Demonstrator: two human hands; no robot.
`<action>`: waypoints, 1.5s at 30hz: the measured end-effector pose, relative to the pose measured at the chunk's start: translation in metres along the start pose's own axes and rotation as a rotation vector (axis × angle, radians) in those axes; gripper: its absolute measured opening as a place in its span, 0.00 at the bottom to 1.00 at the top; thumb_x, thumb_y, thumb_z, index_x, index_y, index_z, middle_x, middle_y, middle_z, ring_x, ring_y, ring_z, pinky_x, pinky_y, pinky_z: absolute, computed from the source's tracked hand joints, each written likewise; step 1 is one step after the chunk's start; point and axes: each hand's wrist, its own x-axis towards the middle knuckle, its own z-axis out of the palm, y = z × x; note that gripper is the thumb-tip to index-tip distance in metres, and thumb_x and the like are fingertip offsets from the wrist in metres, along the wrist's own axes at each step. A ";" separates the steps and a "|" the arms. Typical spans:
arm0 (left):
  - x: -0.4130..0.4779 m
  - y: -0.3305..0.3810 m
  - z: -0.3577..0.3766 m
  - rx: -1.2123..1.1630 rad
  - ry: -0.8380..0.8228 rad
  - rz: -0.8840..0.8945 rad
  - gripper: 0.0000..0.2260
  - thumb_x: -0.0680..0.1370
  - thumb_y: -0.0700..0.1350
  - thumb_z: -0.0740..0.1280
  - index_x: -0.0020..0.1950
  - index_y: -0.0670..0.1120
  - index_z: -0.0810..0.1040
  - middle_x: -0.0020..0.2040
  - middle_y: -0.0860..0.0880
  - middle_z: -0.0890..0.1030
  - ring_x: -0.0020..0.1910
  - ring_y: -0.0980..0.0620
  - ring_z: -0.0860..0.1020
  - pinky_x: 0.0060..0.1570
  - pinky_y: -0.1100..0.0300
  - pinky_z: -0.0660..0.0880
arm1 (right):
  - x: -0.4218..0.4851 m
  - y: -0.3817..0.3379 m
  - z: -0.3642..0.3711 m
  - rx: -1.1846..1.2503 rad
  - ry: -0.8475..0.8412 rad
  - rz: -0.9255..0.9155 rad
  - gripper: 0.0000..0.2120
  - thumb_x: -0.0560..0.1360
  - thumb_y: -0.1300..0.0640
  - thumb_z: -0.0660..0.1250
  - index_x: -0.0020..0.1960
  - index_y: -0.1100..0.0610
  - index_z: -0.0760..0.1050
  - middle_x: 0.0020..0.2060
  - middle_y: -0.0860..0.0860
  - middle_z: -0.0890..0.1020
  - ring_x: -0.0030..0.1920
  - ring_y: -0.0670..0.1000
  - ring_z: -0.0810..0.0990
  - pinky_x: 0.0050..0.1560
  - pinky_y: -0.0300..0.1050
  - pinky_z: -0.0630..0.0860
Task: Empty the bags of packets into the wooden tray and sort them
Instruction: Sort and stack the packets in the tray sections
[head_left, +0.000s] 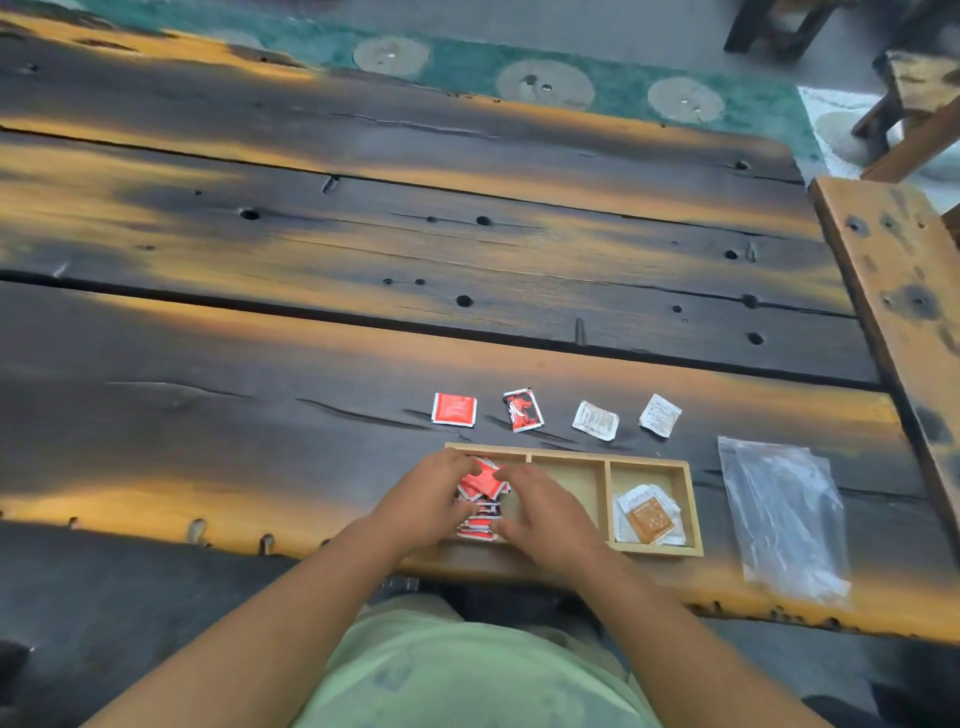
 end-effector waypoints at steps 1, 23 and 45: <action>-0.002 -0.006 -0.001 0.007 -0.026 0.008 0.21 0.75 0.46 0.72 0.67 0.46 0.75 0.64 0.47 0.75 0.63 0.48 0.74 0.61 0.58 0.69 | 0.002 -0.002 0.005 -0.019 -0.012 -0.003 0.31 0.73 0.46 0.71 0.73 0.47 0.66 0.70 0.45 0.70 0.63 0.50 0.76 0.60 0.47 0.74; 0.008 -0.030 0.024 0.242 -0.097 -0.001 0.28 0.80 0.55 0.63 0.78 0.53 0.59 0.77 0.55 0.60 0.60 0.43 0.78 0.53 0.49 0.77 | 0.027 -0.003 0.039 -0.281 0.044 0.043 0.30 0.76 0.48 0.65 0.75 0.46 0.59 0.72 0.46 0.65 0.48 0.59 0.82 0.43 0.50 0.78; 0.017 -0.030 0.009 -0.120 -0.096 -0.065 0.14 0.79 0.53 0.67 0.61 0.52 0.69 0.56 0.53 0.80 0.52 0.52 0.78 0.48 0.54 0.75 | 0.035 0.006 0.011 0.122 -0.063 0.131 0.18 0.76 0.50 0.67 0.64 0.49 0.68 0.54 0.51 0.83 0.51 0.53 0.80 0.49 0.50 0.76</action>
